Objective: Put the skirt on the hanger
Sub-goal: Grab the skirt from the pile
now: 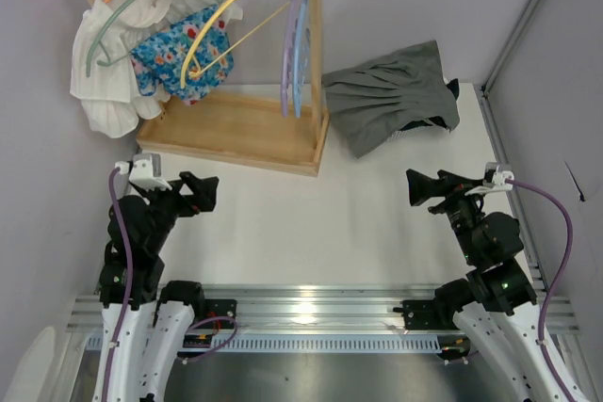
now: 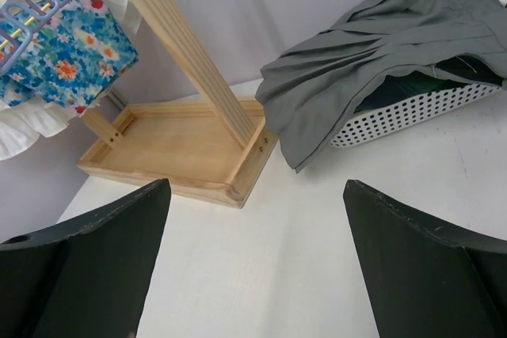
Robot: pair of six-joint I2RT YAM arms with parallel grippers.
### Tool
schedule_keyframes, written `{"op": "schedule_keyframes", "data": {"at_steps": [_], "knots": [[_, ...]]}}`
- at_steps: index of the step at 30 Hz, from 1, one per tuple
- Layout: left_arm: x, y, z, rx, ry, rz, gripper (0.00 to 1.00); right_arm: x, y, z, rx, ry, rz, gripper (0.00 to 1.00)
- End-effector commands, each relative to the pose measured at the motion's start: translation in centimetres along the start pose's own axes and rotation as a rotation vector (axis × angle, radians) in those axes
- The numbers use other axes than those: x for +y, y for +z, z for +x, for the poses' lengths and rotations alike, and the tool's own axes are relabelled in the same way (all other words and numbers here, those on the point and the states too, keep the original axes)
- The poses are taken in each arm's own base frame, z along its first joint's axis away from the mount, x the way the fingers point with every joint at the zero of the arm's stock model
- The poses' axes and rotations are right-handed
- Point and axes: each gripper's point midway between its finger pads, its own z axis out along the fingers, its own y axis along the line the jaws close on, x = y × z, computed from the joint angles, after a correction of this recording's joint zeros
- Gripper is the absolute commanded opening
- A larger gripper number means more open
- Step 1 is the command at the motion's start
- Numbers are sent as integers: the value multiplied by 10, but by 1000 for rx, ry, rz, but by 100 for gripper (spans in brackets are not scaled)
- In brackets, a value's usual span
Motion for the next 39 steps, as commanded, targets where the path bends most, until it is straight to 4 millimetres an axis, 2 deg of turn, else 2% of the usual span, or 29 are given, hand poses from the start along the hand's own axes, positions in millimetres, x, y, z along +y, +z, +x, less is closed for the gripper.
{"op": "schedule_keyframes", "data": {"at_steps": [1, 7, 8, 10, 13, 14, 15, 16, 18, 19, 20, 22, 23, 25, 26, 28, 29, 31, 32, 33, 35, 36, 39], "knots": [[2, -8, -15, -38, 28, -27, 99, 7, -3, -15, -41, -13, -27, 99], [-11, -22, -30, -70, 89, 30, 99, 7, -5, -15, -45, -6, -29, 99], [-16, -27, -40, -92, 104, 44, 99, 8, -5, -16, -47, -5, -31, 99], [-18, -27, -43, -71, 121, 51, 100, 11, -5, -15, -44, -1, -49, 99], [-36, -40, -88, -128, 170, 82, 99, 13, -4, -13, -35, -3, -60, 99], [-36, -40, -91, -113, 175, 75, 99, 14, -4, -14, -31, -3, -61, 99], [-42, -46, -109, -140, 196, 79, 99, 13, -4, -14, -26, -3, -56, 99], [-46, -42, -126, -144, 204, 79, 100, 11, -4, -11, -14, -6, -47, 99], [-55, -36, -135, -124, 222, 114, 99, 10, -5, -11, -12, -4, -38, 99], [-66, -34, -156, -144, 233, 144, 99, 9, -4, -12, -20, 0, -33, 99], [-71, -30, -160, -138, 245, 172, 100, 10, -4, -13, -24, 4, -38, 99], [-89, -29, -183, -173, 292, 246, 100, 17, -3, -18, -38, 14, -66, 99], [-88, -9, -184, -138, 292, 249, 100, 19, -3, -20, -40, 15, -76, 99], [-103, -9, -211, -185, 348, 299, 100, 23, -2, -23, -34, 0, -90, 99], [-107, 5, -221, -176, 362, 317, 99, 23, 1, -22, -15, -8, -81, 99], [-112, 19, -228, -161, 364, 344, 100, 23, 3, -26, 7, -36, -66, 99], [-117, 27, -246, -182, 377, 354, 99, 21, 8, -21, 40, -48, -50, 99], [-114, 47, -249, -159, 399, 348, 99, 19, 10, -18, 80, -67, -33, 99], [-122, 39, -270, -211, 436, 358, 99, 18, 13, -22, 84, -70, -14, 99], [-117, 66, -262, -157, 435, 363, 100, 15, 14, -21, 93, -65, 9, 99], [-120, 73, -272, -153, 443, 371, 99, 7, 17, -28, 69, -38, 73, 99], [-116, 92, -267, -119, 434, 370, 99, 4, 18, -29, 67, -34, 92, 99], [-116, 108, -263, -86, 389, 375, 99, -7, 21, -32, 60, -12, 169, 99]]}}
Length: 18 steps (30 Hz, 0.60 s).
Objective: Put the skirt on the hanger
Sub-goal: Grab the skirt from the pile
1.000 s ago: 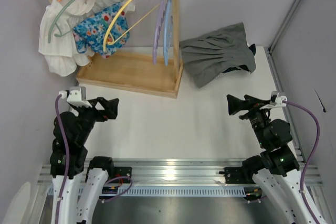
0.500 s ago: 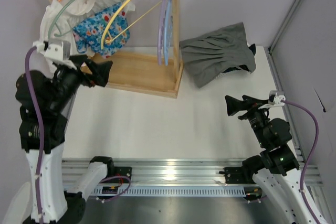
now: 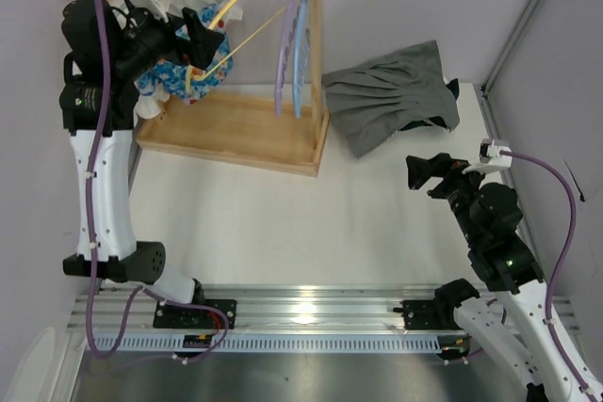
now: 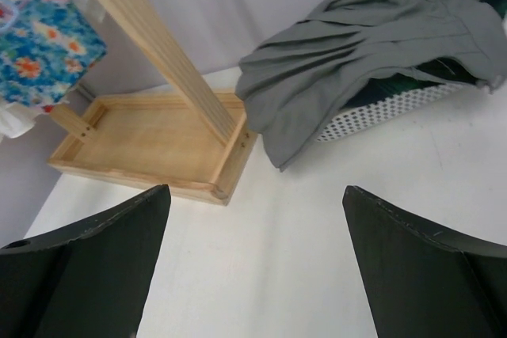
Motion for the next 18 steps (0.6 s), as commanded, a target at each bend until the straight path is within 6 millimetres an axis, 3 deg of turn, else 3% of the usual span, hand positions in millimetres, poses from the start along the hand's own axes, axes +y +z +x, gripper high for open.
{"op": "schedule_keyframes", "data": {"at_steps": [1, 3, 4, 5, 7, 8, 9, 10, 11, 12, 13, 15, 18], "knots": [[-5, -2, -1, 15, -12, 33, 99, -16, 0, -18, -40, 46, 130, 99], [-8, -6, -3, 1, -17, 34, 100, -28, 4, -17, -37, 59, 205, 99], [-18, -23, -17, -42, 0, 41, 100, -32, 6, -17, -36, 61, 233, 99], [-24, -28, -20, -65, 8, 61, 100, -37, 8, -14, -22, 64, 262, 99], [-42, -50, -30, -111, -5, 82, 99, -55, 22, -10, 1, 75, 353, 99], [-48, -54, -26, -106, -9, 98, 99, -63, 31, -10, 5, 93, 388, 99], [-55, -61, -28, -118, -5, 110, 99, -67, 50, 1, 61, 144, 395, 99], [-55, -56, -8, -78, -34, 108, 99, -73, 61, 4, 83, 188, 400, 99], [-61, -71, -15, -111, -24, 96, 100, -97, 68, -1, 76, 246, 446, 99], [-61, -73, -15, -124, -28, 73, 100, -100, 81, -9, 57, 292, 415, 99], [-58, -69, 5, -82, -61, 61, 100, -107, 96, 0, 84, 354, 413, 99], [-58, -78, 10, -74, -81, 34, 99, -134, 107, -21, -12, 372, 454, 99], [-61, -89, 44, 8, -138, 9, 99, -167, 116, -39, -93, 384, 523, 99]]}}
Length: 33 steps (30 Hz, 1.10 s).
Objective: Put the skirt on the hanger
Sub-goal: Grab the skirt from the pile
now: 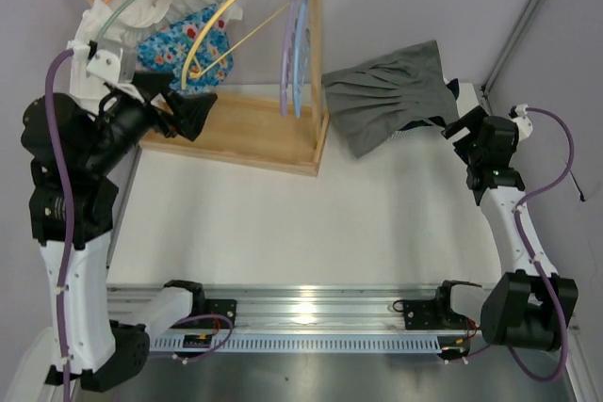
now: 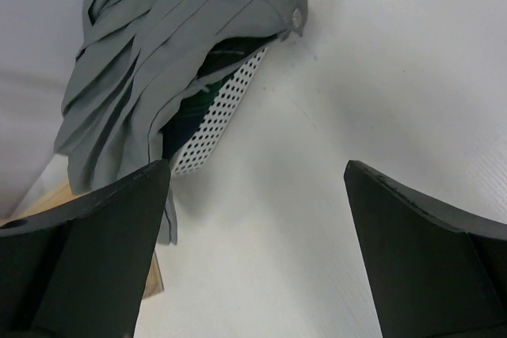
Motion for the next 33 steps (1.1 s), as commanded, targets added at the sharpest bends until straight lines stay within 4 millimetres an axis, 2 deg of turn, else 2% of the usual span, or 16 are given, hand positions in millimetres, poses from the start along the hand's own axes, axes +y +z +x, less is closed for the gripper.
{"op": "schedule_keyframes", "data": {"at_steps": [1, 2, 3, 5, 6, 7, 8, 12, 13, 15, 16, 18, 19, 27, 31, 33], "knots": [[0, -3, 38, 84, -97, -23, 99, 25, 7, -62, -162, 113, -97, 99], [-1, -1, 66, 132, -138, -11, 100, 20, 20, -63, -161, 129, -78, 99], [-13, -17, 60, 93, -132, 9, 100, 12, 27, -65, -163, 136, -63, 99], [-26, -27, 60, 53, -155, 56, 100, 8, 42, -66, -168, 163, -69, 99], [-28, -30, 86, 84, -187, 58, 100, 2, 54, -57, -143, 170, -59, 99], [-32, -33, 87, 70, -199, 68, 99, 1, 60, -53, -132, 180, -62, 99], [-31, -32, 105, 99, -222, 63, 100, -4, 71, -44, -113, 208, -50, 99], [-30, -42, 137, 147, -260, 26, 99, -15, 94, -30, -122, 290, -42, 98], [-30, -43, 151, 169, -274, 24, 99, -16, 98, -28, -129, 306, -46, 98], [-30, -44, 162, 189, -280, 23, 99, -8, 107, -34, -155, 348, -101, 98], [-28, -43, 176, 221, -294, 14, 100, -9, 118, -24, -124, 360, -108, 98], [-25, -42, 185, 237, -301, -1, 100, -4, 127, -22, -109, 388, -129, 97], [-24, -41, 197, 260, -316, -5, 99, -3, 136, -18, -93, 412, -129, 96], [-20, -39, 217, 304, -317, -17, 99, 5, 162, 4, -70, 444, -115, 95], [-16, -37, 221, 317, -310, -31, 100, 8, 167, 0, -115, 426, -105, 92], [-15, -35, 223, 322, -313, -32, 99, 6, 171, -6, -140, 429, -97, 87]]}}
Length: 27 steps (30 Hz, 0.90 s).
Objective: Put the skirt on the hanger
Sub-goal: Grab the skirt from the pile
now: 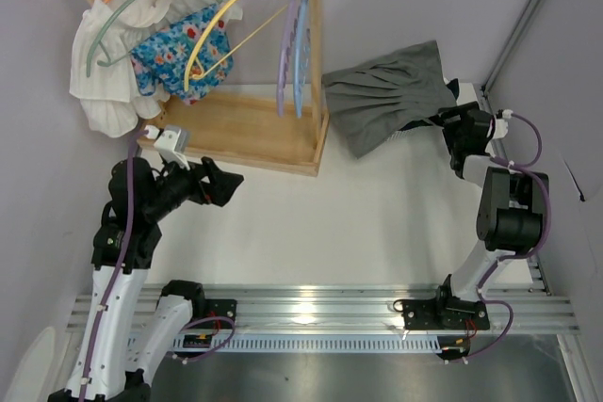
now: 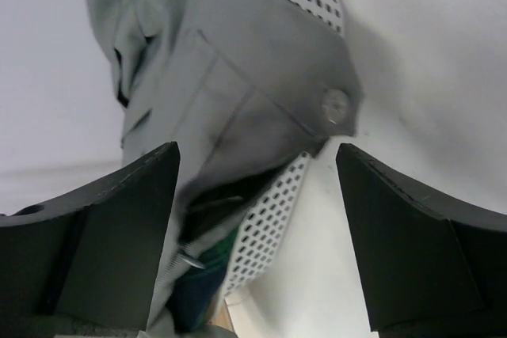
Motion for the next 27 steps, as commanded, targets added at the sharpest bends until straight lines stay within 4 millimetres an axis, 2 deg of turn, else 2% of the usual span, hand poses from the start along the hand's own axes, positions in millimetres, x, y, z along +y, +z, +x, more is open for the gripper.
{"op": "schedule_keyframes", "data": {"at_steps": [1, 4, 5, 6, 8, 9, 10, 11, 13, 15, 18, 19, 20, 22, 23, 25, 26, 27], "knots": [[3, 6, 0, 0, 3, -5, 100, 32, 10, -31, -120, 21, -81, 85], [6, 10, 2, 10, -5, -6, 99, 34, 19, -37, -118, 13, -97, 64], [6, 11, 1, 10, -6, -4, 99, 36, 20, -37, -108, 14, -101, 47], [5, 12, 1, 9, -9, -1, 99, 42, 20, -41, -106, 5, -111, 38], [3, 13, -1, 6, -11, 11, 99, 44, 17, -42, -101, -24, -93, 24], [2, 13, -2, 1, -14, 17, 100, 53, 11, -48, -117, -57, -97, 20], [2, 14, -1, 0, -16, 18, 99, 49, 8, -51, -130, -78, -60, 16], [2, 14, -1, 1, -20, 23, 99, 53, 4, -51, -133, -102, -58, 8], [0, 15, -2, -5, -16, 34, 100, 64, -6, -58, -144, -156, -60, 0], [-2, 14, -1, -3, -15, 46, 100, 74, -14, -64, -151, -185, -67, 0], [-8, 13, -3, -7, -9, 75, 99, 101, -32, -74, -170, -253, -111, 0], [-8, 13, -3, -10, -7, 80, 99, 123, -44, -85, -193, -285, -153, 0], [-9, 13, -2, -13, -6, 86, 100, 139, -52, -83, -183, -307, -191, 0], [-5, 15, 3, -10, -6, 73, 99, 157, -64, -84, -174, -368, -225, 0], [-2, 15, 6, -6, -3, 62, 99, 185, -81, -85, -177, -394, -294, 0], [2, 17, 8, -3, -2, 46, 100, 203, -97, -81, -166, -447, -325, 0], [2, 18, 10, 0, -2, 48, 99, 223, -114, -82, -177, -490, -371, 0], [2, 18, 10, -2, -2, 52, 99, 233, -124, -82, -179, -508, -402, 0]]}}
